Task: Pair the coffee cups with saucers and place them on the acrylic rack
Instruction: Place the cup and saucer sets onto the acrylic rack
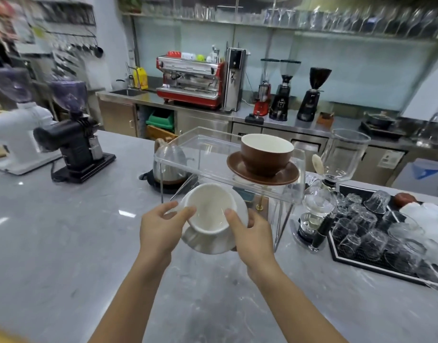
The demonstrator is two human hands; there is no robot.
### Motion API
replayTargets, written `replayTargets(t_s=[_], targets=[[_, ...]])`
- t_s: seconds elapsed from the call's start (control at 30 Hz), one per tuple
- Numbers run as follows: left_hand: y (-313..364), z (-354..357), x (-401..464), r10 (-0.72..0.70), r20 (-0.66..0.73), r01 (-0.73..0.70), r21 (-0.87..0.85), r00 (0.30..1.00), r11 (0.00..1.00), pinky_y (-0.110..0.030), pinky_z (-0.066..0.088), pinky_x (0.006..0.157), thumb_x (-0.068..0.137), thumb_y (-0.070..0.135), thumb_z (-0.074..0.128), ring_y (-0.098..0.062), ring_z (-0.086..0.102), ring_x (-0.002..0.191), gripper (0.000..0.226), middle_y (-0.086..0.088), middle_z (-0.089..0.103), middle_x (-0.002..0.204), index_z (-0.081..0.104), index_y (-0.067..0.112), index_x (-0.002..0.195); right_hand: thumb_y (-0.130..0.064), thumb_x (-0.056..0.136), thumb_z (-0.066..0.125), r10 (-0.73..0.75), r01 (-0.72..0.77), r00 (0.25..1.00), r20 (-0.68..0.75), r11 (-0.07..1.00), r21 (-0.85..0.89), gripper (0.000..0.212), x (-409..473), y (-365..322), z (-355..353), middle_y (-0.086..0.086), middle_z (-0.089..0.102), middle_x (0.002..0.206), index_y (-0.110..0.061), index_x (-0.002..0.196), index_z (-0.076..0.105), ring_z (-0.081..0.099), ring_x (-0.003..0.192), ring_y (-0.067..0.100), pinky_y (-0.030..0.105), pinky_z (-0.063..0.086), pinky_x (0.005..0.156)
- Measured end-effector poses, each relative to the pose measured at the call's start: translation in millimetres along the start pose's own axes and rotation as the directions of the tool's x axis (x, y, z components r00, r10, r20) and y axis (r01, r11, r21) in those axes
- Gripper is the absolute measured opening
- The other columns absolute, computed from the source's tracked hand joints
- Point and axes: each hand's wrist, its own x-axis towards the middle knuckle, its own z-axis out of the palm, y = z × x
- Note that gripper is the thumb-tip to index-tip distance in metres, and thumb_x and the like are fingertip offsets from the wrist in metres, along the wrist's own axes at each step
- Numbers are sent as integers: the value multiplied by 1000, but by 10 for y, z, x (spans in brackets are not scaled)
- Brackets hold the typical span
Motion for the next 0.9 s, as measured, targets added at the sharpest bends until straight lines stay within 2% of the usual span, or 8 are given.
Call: replayTargets(t_s=[0.13, 0.27, 0.33, 0.43, 0.6, 0.67, 0.73, 0.9], targets=[[43, 240, 166, 34, 3, -34, -14, 999, 999, -26, 50, 64, 80, 20, 81, -10, 66, 72, 31, 2, 69, 82, 68, 16, 107, -62, 72, 64, -16, 15, 995, -101, 1000, -6, 55, 238, -25, 88, -5, 62, 122, -29, 116, 65, 63, 106, 17, 46, 58, 91], [54, 398, 367, 40, 10, -40, -13, 999, 999, -28, 50, 69, 79, 25, 82, -10, 65, 81, 32, 2, 68, 89, 69, 15, 106, -52, 85, 64, -75, 69, 976, -205, 997, -37, 51, 501, 2, 143, -4, 53, 137, -27, 129, 58, 54, 121, 18, 32, 46, 95], [81, 474, 478, 36, 30, -36, -5, 999, 999, -29, 50, 72, 79, 26, 82, -12, 65, 81, 27, 1, 70, 90, 69, 15, 100, -60, 82, 64, -25, 19, 969, -247, 999, -26, 61, 623, -1, 174, 0, 55, 138, -25, 131, 56, 55, 124, 22, 36, 48, 99], [114, 586, 655, 40, 47, -41, 29, 998, 999, -28, 48, 64, 81, 22, 80, -16, 59, 67, 10, 2, 68, 74, 72, 15, 81, -62, 80, 66, 61, -54, 955, -291, 998, 30, 71, 771, -45, 217, 1, 57, 139, -17, 134, 54, 55, 126, 25, 40, 46, 106], [98, 701, 929, -1, 74, -8, 122, 997, 992, -31, 41, 59, 78, 27, 82, -20, 51, 55, 26, 0, 57, 53, 73, 3, 78, -54, 86, 64, 102, -88, 951, -291, 994, 62, 52, 933, -31, 232, 2, 64, 122, -16, 122, 59, 60, 109, 24, 37, 47, 96], [82, 745, 1010, 1, 101, -15, 138, 995, 990, -32, 41, 59, 76, 32, 85, -20, 51, 55, 31, -1, 57, 55, 75, 3, 81, -61, 82, 61, 111, -95, 950, -293, 993, 67, 55, 989, 13, 244, 2, 67, 116, -18, 117, 61, 61, 103, 25, 39, 50, 95], [57, 763, 1043, 13, 117, -32, 160, 993, 987, -33, 44, 61, 73, 36, 87, -20, 55, 59, 36, -2, 60, 60, 75, 3, 81, -66, 78, 58, 147, -132, 945, -291, 989, 71, 59, 989, 38, 261, 4, 68, 117, -20, 114, 62, 63, 105, 28, 49, 52, 97], [-4, 789, 1101, 7, 168, -41, 200, 986, 979, -33, 45, 61, 70, 38, 86, -20, 57, 59, 31, -1, 62, 63, 71, 11, 71, -61, 89, 53, 161, -174, 934, -318, 985, -12, 54, 973, 67, 234, 5, 63, 132, -20, 124, 59, 56, 123, 34, 62, 35, 109]])
